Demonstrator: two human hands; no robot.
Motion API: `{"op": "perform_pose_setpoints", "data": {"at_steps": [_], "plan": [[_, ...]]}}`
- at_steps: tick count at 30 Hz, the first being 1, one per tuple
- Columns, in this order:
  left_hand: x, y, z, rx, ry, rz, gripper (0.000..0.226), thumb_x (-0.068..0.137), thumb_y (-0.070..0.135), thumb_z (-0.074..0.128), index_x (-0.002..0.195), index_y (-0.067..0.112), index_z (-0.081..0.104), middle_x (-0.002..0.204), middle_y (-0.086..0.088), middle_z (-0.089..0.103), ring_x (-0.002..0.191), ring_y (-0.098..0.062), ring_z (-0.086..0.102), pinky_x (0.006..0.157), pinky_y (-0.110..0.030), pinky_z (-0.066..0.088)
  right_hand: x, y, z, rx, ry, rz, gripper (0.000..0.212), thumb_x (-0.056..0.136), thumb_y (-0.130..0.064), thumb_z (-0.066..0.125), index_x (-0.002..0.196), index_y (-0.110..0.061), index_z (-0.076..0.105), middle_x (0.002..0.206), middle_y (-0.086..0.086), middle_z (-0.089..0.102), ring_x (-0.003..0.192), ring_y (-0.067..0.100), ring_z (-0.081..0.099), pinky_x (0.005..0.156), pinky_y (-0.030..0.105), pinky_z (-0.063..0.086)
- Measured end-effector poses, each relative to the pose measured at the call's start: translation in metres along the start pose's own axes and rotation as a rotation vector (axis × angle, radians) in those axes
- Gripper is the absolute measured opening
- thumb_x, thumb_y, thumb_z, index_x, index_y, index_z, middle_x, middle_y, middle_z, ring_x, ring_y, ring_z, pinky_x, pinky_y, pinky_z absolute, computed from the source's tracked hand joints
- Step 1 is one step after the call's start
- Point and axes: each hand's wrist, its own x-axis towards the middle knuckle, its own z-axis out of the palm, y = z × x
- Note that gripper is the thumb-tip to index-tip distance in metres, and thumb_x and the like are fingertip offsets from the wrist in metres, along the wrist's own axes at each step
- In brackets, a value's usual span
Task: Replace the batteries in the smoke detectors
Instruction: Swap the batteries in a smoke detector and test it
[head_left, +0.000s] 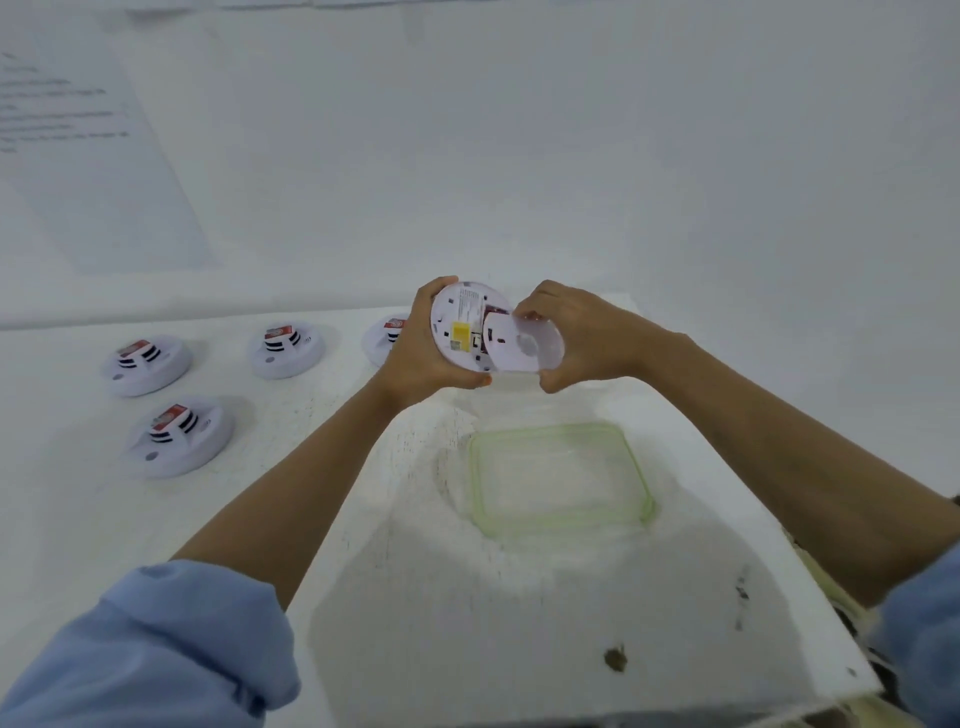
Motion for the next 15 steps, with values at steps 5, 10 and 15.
{"op": "perform_pose_setpoints", "data": {"at_steps": [5,10,15], "plan": [[-0.027,0.006,-0.008,-0.015,0.061,-0.044,0.11,0.04,0.018,0.088,0.131,0.011,0.027,0.126,-0.002,0.042,0.111,0.004,0.049,0.082,-0.013,0.049,-0.035,-0.01,0.01,0.062,-0.083,0.031,0.064,0.06,-0.016,0.077,0.117,-0.007,0.05,0.106,0.001,0.045,0.097,0.017,0.045,0.082,0.025,0.039],[-0.048,0.016,-0.004,-0.036,0.119,-0.069,0.105,0.044,0.004,0.083,0.132,0.007,0.026,0.121,0.011,0.043,0.107,0.012,0.049,0.084,-0.012,0.048,-0.06,-0.014,0.025,0.052,-0.234,0.06,0.062,0.062,-0.021,0.076,0.117,-0.014,0.05,0.109,-0.002,0.047,0.098,0.016,0.048,0.084,0.026,0.042],[-0.066,0.026,0.007,-0.044,0.136,-0.085,0.113,0.045,0.012,0.084,0.139,0.009,0.022,0.131,-0.002,0.039,0.116,-0.001,0.046,0.091,-0.011,0.045,-0.065,-0.014,0.042,0.025,-0.29,0.076,0.061,0.064,-0.023,0.075,0.119,-0.013,0.052,0.108,0.001,0.047,0.1,0.018,0.049,0.084,0.026,0.043]]}}
